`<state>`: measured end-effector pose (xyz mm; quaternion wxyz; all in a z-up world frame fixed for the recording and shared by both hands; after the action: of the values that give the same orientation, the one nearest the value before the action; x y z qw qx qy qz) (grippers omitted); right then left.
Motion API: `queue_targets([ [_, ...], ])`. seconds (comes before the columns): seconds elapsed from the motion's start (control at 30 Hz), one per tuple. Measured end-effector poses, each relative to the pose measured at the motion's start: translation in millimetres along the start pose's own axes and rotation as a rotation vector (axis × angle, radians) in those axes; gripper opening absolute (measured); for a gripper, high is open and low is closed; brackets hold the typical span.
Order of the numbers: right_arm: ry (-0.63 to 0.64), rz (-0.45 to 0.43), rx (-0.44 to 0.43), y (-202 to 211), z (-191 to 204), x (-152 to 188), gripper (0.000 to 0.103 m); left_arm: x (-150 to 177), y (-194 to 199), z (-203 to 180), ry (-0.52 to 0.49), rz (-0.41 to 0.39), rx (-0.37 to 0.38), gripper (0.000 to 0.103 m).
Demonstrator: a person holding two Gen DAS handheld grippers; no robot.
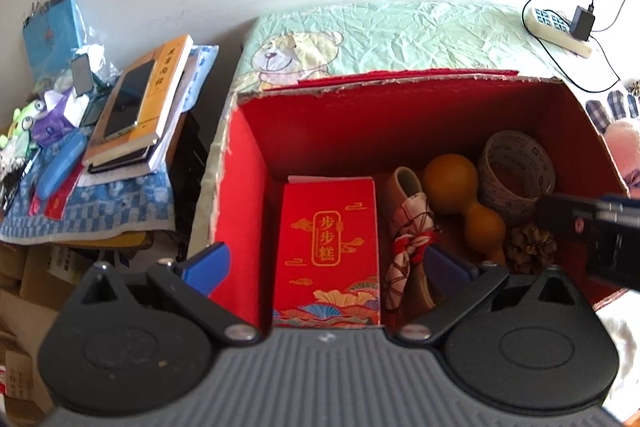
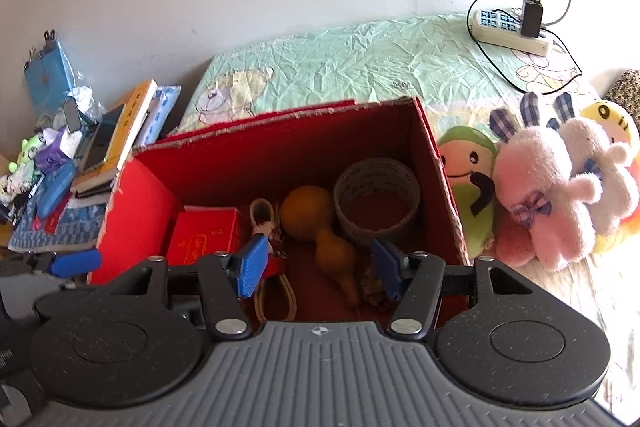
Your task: Organize objects
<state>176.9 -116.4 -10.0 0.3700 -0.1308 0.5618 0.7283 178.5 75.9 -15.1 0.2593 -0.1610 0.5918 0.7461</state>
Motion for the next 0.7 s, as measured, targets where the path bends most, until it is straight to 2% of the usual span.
queue_targets([
  [0.07,-0.001,0.013,-0.002,-4,-1,2,0.06,0,-3,-1,-0.006,0.001,-0.021,0.102],
  [0.43,-0.009,0.008,-0.001,-12,-8,1,0.06,0,-11,-12,-0.02,0.023,0.006,0.102],
  [0.7,0.014,0.003,-0.012,-16,-8,-3,0.059,-2,-13,-9,0.004,0.024,-0.013,0.102],
])
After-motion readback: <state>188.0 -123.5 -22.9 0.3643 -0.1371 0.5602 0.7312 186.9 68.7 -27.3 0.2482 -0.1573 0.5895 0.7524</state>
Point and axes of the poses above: each gripper's, at about its wrist camera, not at the fingertips, and y roughly against the way its jaws point, z to its left, x to its underside, the point moved 9 cm from there along -y, roughly the way its jaws point, and after that the axes turned 9 degrees about -x, right-handed, at the moved point
